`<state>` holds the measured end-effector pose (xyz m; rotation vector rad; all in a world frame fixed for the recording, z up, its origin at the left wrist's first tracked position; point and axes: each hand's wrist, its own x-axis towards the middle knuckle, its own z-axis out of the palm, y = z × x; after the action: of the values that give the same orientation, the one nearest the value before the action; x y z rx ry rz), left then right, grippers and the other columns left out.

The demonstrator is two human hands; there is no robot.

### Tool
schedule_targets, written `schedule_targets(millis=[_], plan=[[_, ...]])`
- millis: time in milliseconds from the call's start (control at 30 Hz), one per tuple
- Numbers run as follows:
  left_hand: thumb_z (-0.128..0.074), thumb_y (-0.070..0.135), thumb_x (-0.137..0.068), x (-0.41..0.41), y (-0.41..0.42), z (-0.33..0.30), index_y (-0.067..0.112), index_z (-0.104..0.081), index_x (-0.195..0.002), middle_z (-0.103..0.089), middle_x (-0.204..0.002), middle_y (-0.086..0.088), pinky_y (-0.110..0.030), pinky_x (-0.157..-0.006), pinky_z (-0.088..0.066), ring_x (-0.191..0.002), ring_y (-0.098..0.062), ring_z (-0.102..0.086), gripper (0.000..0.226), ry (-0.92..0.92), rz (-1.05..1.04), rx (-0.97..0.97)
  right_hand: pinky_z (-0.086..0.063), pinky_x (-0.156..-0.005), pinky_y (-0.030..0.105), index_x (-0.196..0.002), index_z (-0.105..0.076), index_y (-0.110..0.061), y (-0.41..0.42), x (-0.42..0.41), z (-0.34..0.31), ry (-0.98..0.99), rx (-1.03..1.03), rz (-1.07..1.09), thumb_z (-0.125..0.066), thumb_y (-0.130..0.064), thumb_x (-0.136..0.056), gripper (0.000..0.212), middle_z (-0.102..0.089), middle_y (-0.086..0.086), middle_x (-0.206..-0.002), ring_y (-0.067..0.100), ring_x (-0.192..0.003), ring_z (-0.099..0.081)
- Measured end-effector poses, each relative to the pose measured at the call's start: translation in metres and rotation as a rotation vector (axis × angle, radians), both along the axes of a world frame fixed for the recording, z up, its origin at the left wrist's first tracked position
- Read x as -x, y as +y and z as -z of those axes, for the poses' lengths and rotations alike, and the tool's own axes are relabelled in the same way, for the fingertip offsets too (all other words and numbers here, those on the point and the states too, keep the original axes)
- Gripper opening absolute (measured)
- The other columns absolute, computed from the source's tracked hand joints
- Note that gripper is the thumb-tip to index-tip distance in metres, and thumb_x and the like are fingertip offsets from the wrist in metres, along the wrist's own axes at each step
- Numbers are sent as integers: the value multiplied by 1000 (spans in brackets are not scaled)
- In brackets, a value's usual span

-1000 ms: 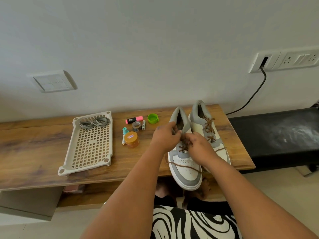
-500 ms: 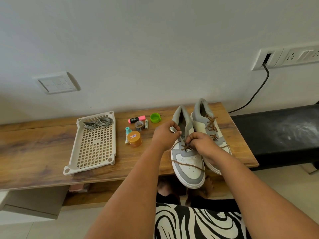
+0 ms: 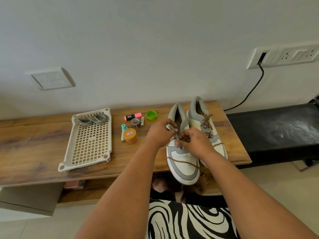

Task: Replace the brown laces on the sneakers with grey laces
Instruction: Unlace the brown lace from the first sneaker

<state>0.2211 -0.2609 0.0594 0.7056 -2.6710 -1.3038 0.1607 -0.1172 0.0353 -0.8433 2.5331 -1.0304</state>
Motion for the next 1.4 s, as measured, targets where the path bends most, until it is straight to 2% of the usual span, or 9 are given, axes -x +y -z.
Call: schedule_targets(millis=[133,300,433,600,800,967,1133,1333,1400], plan=[[-67,27,-91,0,-1,0,32,-63,-96,-65,-84,1,-38,-80,-54,-84,-18,-63,8,-6,9,-2,-46,-63,22,-82,-71,-12,2,2,-1,-265,95,84,-79,-28,-81,19,-67,1,-74,10,-68,-59],[-66,26,-91,1,-4,2,30,-64,-99,-62,-80,3,-36,-78,-53,-78,-16,-59,9,-7,23,10,-50,-88,37,-93,-68,-8,5,10,3,-526,207,185,-69,-31,-90,23,-71,7,-96,23,-98,-65],[-67,26,-91,3,-4,4,30,-64,-99,-59,-77,4,-35,-73,-51,-68,-11,-52,9,5,24,16,-42,-66,25,-92,-61,-16,11,9,-2,-211,-124,44,-61,-37,-94,21,-63,1,-91,14,-83,-57],[-66,25,-92,3,-4,5,29,-64,-99,-57,-74,5,-28,-66,-46,-65,-10,-50,9,9,30,21,-39,-62,17,-96,-62,-18,2,-1,-3,-19,10,-35,-66,-27,-91,10,-62,-1,-89,11,-77,-58],[-65,25,-93,4,-4,5,27,-64,-103,-48,-65,9,-26,-54,-35,-57,-6,-42,10,5,42,66,-35,-59,17,-93,-61,-22,10,8,-8,-36,-27,-3,-66,-20,-91,5,-55,-11,-77,6,-72,-52],[-64,27,-93,3,-4,4,29,-63,-103,-52,-71,9,-27,-63,-42,-63,-6,-47,10,-8,57,57,-41,-67,27,-94,-59,-24,18,17,-9,-45,-122,42,-64,-24,-91,6,-55,-9,-82,14,-81,-55],[-64,26,-93,2,-3,3,29,-63,-103,-51,-67,9,-26,-57,-38,-59,-6,-45,10,3,53,48,-42,-67,18,-97,-64,-21,12,6,-9,26,59,-49,-68,-21,-90,9,-62,-9,-87,3,-79,-57],[-64,26,-93,2,-4,4,28,-64,-105,-52,-68,9,-26,-61,-41,-60,-7,-46,12,-2,53,27,-49,-77,27,-101,-69,-17,8,5,-12,23,-68,-108,-62,-17,-93,11,-65,-4,-92,13,-88,-61],[-65,26,-93,2,-5,4,29,-64,-104,-54,-70,8,-27,-65,-43,-63,-7,-48,11,-3,59,16,-46,-70,21,-96,-71,-20,13,9,-17,27,-63,-76,-62,-18,-93,9,-65,-8,-89,9,-85,-59]])
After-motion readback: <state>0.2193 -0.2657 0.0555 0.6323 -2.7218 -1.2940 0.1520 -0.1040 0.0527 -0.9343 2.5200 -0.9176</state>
